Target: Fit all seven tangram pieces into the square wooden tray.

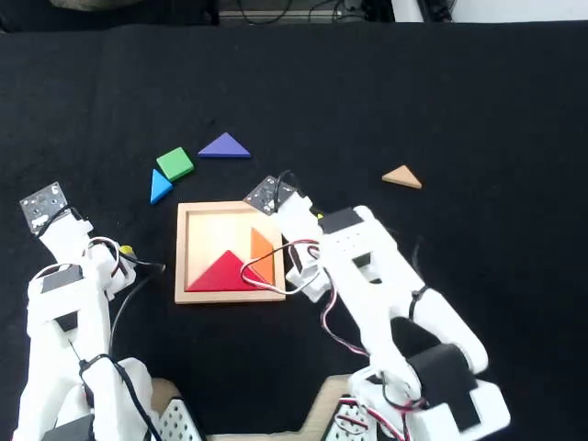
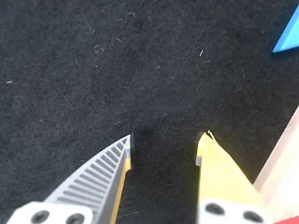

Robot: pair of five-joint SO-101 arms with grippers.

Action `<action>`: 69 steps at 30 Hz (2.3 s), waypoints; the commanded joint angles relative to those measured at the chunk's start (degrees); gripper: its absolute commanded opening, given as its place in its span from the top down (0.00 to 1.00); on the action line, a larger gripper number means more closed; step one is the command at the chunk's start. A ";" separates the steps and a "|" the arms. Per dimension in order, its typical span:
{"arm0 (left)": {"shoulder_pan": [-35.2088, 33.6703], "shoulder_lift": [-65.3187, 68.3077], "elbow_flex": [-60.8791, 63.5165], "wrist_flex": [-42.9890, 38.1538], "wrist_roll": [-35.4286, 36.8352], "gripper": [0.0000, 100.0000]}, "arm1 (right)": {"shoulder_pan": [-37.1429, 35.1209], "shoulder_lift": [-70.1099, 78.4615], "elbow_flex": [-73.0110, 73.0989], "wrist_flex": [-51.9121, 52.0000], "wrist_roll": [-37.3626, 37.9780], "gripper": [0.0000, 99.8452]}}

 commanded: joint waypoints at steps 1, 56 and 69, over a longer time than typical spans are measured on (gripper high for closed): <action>0.66 -0.97 -2.68 0.00 0.26 0.77 | 1.41 2.24 -3.38 -1.58 -0.26 0.65; 0.57 -0.97 -2.42 0.44 0.26 0.77 | 10.02 17.10 -15.69 -1.32 5.54 0.99; 0.57 -0.97 -2.42 0.18 0.26 0.77 | 10.02 16.84 -23.34 5.10 6.15 0.81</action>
